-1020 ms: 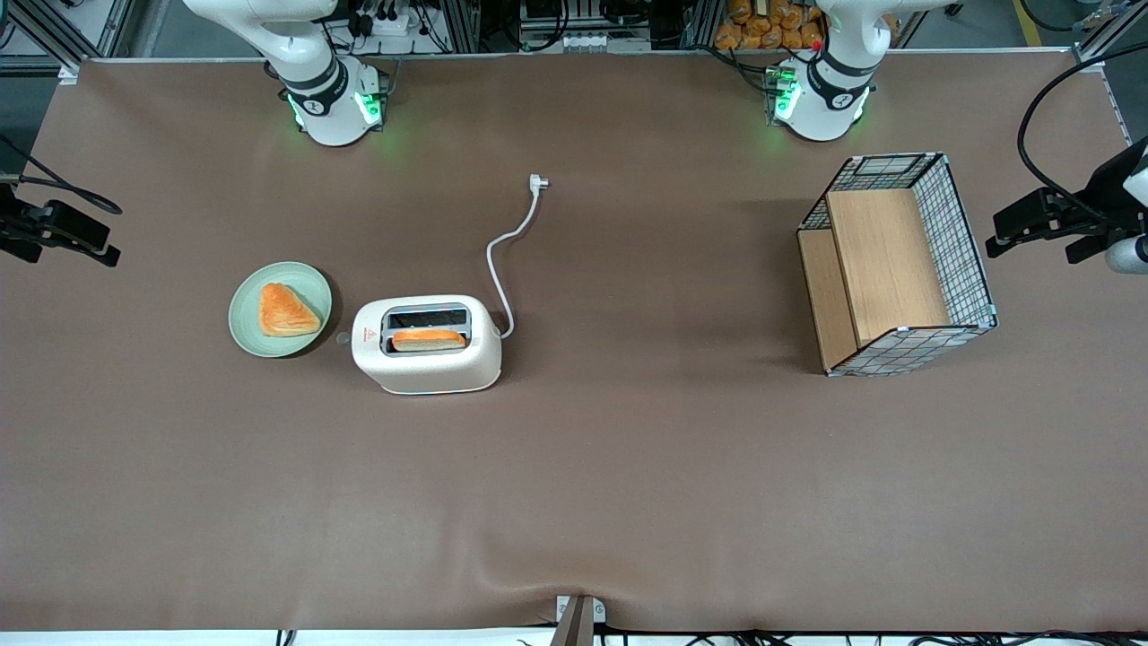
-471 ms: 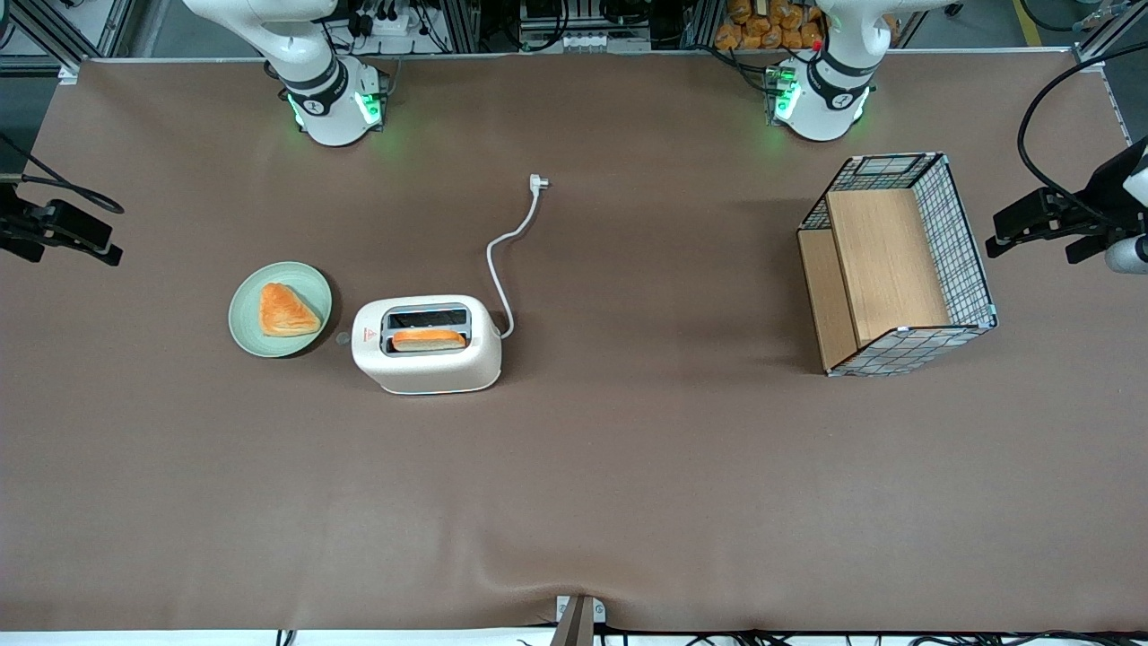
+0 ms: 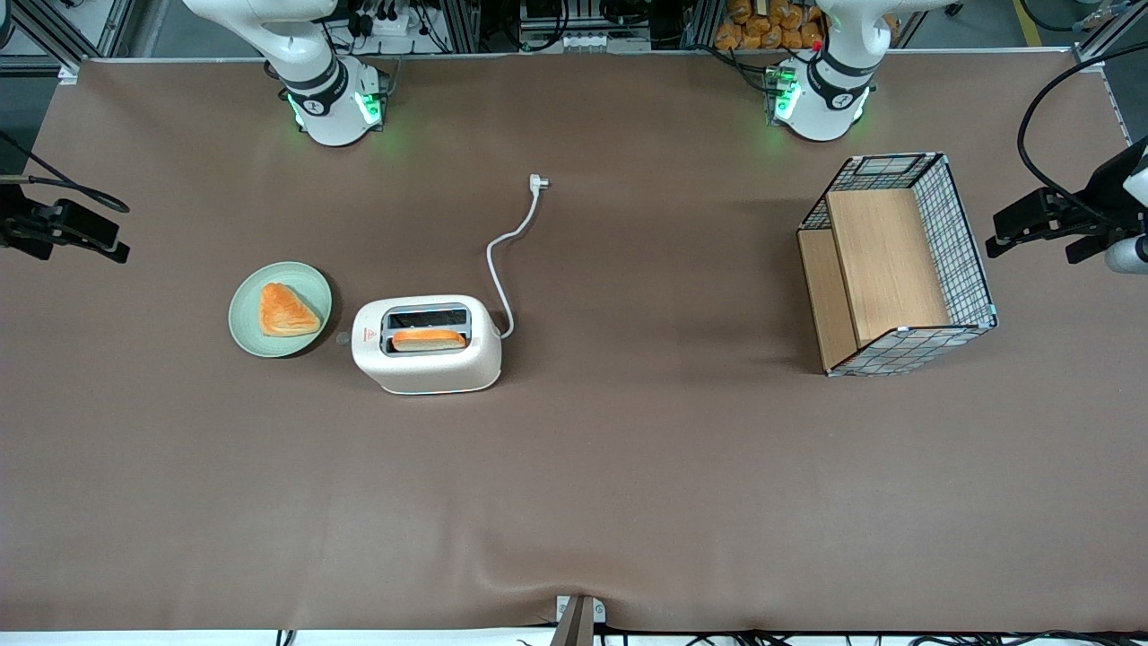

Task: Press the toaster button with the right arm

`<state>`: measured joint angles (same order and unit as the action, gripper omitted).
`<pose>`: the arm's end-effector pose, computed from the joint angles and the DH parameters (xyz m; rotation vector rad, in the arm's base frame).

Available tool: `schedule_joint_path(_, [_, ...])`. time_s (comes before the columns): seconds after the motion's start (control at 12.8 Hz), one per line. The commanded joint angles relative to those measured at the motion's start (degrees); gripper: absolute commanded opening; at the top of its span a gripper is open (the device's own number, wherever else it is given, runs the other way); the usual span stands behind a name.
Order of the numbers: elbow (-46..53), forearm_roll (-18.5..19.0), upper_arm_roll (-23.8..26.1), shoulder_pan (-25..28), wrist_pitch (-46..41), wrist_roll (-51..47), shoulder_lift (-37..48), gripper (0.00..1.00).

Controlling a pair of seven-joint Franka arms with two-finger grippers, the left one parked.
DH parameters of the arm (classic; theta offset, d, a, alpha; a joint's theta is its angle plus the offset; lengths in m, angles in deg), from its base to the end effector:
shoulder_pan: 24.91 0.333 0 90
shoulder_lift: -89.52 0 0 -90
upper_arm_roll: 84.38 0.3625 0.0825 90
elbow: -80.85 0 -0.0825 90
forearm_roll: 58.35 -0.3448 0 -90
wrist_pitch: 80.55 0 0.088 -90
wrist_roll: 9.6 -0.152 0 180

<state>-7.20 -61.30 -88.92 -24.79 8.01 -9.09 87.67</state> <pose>0.5223 -0.0317 0.6220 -3.0898 0.1044 0.0327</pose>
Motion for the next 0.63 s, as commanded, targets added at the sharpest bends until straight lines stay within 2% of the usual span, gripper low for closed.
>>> schedule_joint_path(0.0, [0.3, -1.8, 0.1, -0.6, -1.2, -0.5, -0.3, 1.00])
schedule_joint_path(0.31, [-0.4, -1.8, 0.1, -0.6, -1.5, -0.4, -0.4, 0.98])
schedule_joint_path(0.47, [-1.1, -1.8, 0.1, -0.6, -1.7, -0.2, -0.4, 0.71])
schedule_joint_path(0.55, [-1.1, -1.8, 0.1, -0.4, -2.2, -0.3, -0.4, 0.51])
